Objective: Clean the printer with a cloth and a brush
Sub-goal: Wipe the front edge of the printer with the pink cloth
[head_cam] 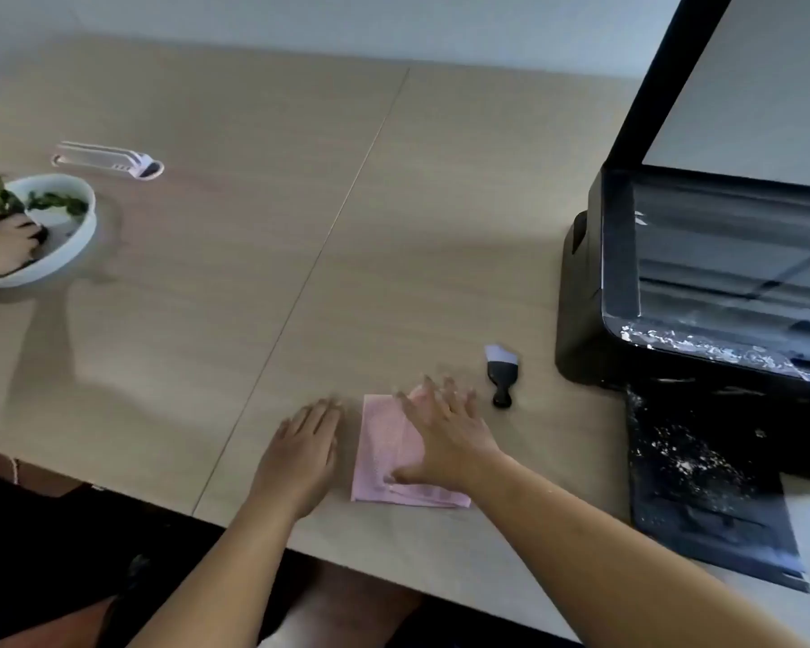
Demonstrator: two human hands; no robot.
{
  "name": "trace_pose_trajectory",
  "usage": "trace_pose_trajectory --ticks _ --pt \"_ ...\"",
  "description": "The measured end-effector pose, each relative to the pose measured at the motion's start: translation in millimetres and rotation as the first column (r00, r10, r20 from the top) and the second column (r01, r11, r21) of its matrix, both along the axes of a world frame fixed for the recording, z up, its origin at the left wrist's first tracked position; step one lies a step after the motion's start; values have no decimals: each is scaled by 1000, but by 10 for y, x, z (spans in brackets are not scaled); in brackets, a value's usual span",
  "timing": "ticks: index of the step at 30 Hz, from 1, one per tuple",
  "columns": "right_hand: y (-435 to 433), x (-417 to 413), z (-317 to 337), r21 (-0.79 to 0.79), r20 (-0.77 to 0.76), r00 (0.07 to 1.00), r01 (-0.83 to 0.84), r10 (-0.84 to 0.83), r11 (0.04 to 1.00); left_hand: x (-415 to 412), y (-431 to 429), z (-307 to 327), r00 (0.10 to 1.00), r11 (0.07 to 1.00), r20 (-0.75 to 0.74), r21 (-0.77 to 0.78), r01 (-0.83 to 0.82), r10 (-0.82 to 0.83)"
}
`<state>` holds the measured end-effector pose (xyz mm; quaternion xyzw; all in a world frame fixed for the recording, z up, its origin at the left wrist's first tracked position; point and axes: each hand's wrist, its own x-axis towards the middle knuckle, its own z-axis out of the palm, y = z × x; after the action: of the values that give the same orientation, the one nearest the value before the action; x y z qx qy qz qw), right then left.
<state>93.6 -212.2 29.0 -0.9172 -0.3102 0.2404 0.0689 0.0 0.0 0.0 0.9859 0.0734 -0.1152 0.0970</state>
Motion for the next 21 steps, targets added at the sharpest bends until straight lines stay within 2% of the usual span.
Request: trace_pose_trajectory --ticks 1,6,9,13,17,21 --pt "49 -22 -44 -8 12 1000 -9 9 1000 -32 25 -29 999 1000 -31 -6 -26 26" --pt "171 -139 -267 -95 65 997 -29 36 995 -119 17 -168 999 997 13 67 -41 40" --pt "127 -234 -346 -28 249 967 -46 52 999 -164 8 -205 999 996 31 79 -47 45" --pt "-52 -345 -383 20 292 951 -109 99 994 -178 8 -258 998 996 49 76 -53 49" --pt "-342 -328 -76 145 261 964 22 -59 989 83 -22 -196 992 995 104 77 69 -77" --pt "-697 -165 367 342 214 916 255 -340 904 659 -167 95 971 979 138 77 188 -197"
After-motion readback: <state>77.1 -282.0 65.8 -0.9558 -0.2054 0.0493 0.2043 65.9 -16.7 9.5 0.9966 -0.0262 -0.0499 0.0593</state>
